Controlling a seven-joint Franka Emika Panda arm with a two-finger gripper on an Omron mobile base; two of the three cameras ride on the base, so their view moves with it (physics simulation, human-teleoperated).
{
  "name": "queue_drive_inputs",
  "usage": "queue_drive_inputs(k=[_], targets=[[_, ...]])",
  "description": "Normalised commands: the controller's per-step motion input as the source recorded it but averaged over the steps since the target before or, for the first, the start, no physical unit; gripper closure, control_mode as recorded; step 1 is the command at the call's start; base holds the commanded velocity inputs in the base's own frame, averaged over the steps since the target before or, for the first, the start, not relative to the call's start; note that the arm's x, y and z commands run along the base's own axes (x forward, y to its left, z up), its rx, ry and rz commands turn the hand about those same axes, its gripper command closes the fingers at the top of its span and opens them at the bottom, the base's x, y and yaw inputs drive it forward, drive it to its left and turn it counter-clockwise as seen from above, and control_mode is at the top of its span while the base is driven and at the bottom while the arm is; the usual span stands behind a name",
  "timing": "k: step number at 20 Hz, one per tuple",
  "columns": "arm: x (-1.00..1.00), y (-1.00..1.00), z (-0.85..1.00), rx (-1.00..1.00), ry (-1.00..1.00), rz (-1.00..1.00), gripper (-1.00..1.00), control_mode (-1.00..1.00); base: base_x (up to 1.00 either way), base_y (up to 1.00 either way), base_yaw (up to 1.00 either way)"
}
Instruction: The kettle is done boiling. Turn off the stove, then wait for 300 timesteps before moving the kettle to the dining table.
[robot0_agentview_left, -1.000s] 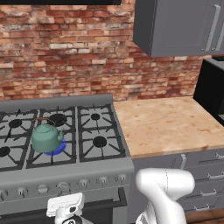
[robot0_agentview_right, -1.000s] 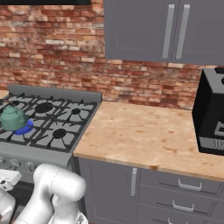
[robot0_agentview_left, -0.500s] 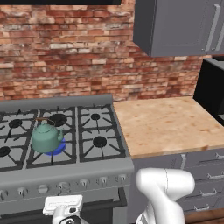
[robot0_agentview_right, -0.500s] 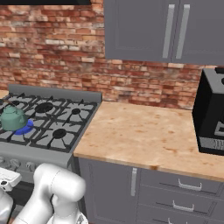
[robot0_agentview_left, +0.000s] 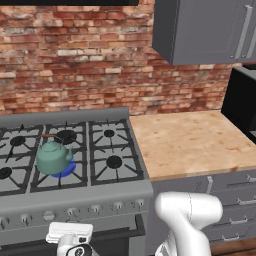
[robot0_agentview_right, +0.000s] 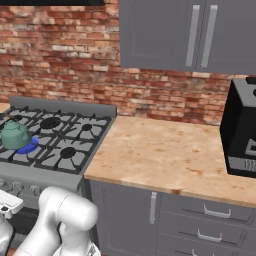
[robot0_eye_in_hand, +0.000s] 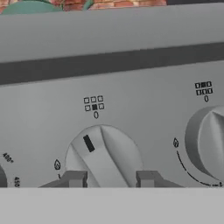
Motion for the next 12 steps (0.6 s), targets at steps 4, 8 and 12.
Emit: queue_drive_inputs(k=[4, 8, 12], targets=[[0.03, 0.0, 0.0, 0.23, 0.05, 0.0, 1.0, -1.0, 0.0, 0.0, 0.0], [0.0, 0.0, 0.0, 0.24, 0.06, 0.0, 1.0, -1.0, 0.0, 0.0, 0.0], [0.0, 0.0, 0.0, 0.16, 0.02, 0.0, 1.0, -1.0, 0.0, 0.0, 0.0]])
